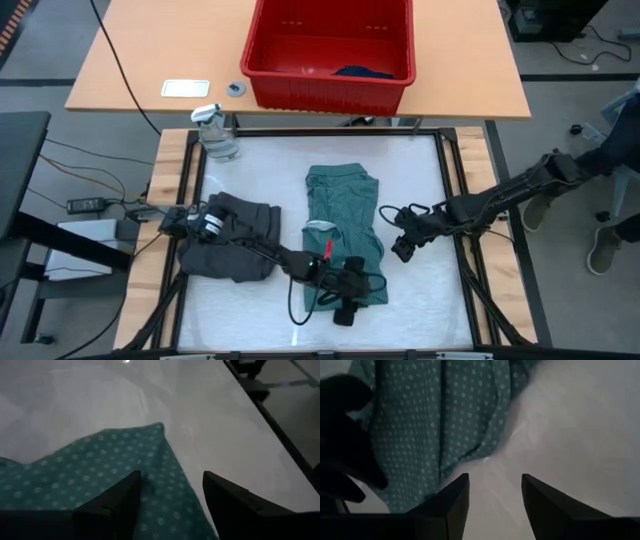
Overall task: Fold Laundry from Bin
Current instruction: Fold the green polo shirt on the table
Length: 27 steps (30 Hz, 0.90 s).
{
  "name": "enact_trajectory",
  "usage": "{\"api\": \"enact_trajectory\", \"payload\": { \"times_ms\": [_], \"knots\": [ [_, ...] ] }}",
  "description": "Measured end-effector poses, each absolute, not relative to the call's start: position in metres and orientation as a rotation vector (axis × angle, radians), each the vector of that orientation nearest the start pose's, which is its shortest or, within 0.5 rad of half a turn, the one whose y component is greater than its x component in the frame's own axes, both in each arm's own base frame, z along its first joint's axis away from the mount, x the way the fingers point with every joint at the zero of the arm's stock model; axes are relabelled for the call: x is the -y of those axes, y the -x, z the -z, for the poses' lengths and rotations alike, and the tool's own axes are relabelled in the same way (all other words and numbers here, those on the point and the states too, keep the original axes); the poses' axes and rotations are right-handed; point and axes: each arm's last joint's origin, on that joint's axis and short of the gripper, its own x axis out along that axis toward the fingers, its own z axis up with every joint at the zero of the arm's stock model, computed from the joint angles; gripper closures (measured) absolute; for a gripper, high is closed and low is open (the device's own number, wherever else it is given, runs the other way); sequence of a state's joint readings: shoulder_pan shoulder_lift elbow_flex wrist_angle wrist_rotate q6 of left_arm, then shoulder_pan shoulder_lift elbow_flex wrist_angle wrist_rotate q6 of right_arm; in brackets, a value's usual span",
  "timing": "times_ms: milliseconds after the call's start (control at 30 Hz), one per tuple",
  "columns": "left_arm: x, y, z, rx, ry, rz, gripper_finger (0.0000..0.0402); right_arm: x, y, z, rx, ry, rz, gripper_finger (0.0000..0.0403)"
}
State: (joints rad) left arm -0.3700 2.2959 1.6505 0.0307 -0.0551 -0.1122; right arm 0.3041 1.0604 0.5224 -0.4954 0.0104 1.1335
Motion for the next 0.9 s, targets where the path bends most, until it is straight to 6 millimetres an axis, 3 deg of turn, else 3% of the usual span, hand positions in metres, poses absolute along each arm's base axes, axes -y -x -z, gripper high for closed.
{"api": "enact_trajectory", "payload": {
  "times_ms": [133,267,500,700,800,900],
  "knots": [
    [0.189,-0.471,-0.142,-0.610,-0.018,0.287,0.0185,-0.058,-0.179,-0.169,-1.071,-0.823,0.328,0.0225],
    [0.189,-0.470,-0.123,-0.675,0.004,0.265,0.0209,-0.060,-0.188,-0.158,-1.094,-0.785,0.320,0.0231],
    [0.189,-0.471,-0.121,-0.686,0.033,0.246,0.0278,-0.066,-0.204,-0.141,-1.109,-0.762,0.266,0.0234],
    [0.187,-0.471,-0.117,-0.717,0.120,0.229,0.0351,-0.060,-0.213,-0.128,-1.143,-0.714,0.249,0.0240],
    [0.184,-0.472,-0.117,-0.745,0.213,0.258,0.0389,-0.056,-0.216,-0.126,-1.146,-0.710,0.234,0.0257],
    [0.183,-0.472,-0.117,-0.752,0.238,0.257,0.0392,-0.052,-0.217,-0.126,-1.144,-0.688,0.197,0.0297]
  ]
}}
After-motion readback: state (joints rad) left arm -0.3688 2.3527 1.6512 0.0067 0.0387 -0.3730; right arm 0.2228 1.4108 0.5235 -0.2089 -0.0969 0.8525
